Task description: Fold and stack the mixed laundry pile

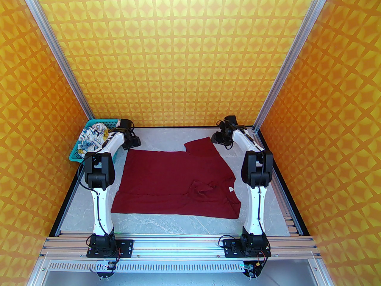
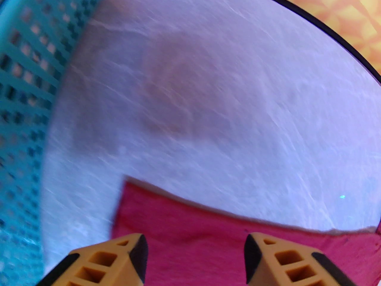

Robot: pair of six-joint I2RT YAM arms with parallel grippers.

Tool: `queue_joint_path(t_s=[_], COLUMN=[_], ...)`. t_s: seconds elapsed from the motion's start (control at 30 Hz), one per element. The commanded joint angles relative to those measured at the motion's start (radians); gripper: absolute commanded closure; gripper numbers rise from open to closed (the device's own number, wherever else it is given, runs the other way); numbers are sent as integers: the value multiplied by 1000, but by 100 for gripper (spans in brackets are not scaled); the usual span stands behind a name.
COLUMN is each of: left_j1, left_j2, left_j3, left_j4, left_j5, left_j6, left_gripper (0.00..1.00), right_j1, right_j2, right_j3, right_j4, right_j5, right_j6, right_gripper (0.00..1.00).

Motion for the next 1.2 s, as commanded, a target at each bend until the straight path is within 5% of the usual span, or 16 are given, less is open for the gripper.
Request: queue_joint_path(t_s=[0.0,0.37,0.73,1.17], left_j1=[8,8,8,8], left_j2=[93,200,198,187], left_j3=[80,186,186,180], left_j4=[-116,-203,-196,-178], left_j5=[-78,-120,-99,-76], left_j6=[49,55,81,101], left_gripper=[41,44,67,93], right_j1=[-1,35,35,35], right_j2=[64,97,164,190], right_j3=[47,59,150,223], right_j4=[-82,-95,-175,-188], right_j5=[24,48,94,76], right_j6=[-27,-36,-17,-7], right_gripper=[49,49,54,89])
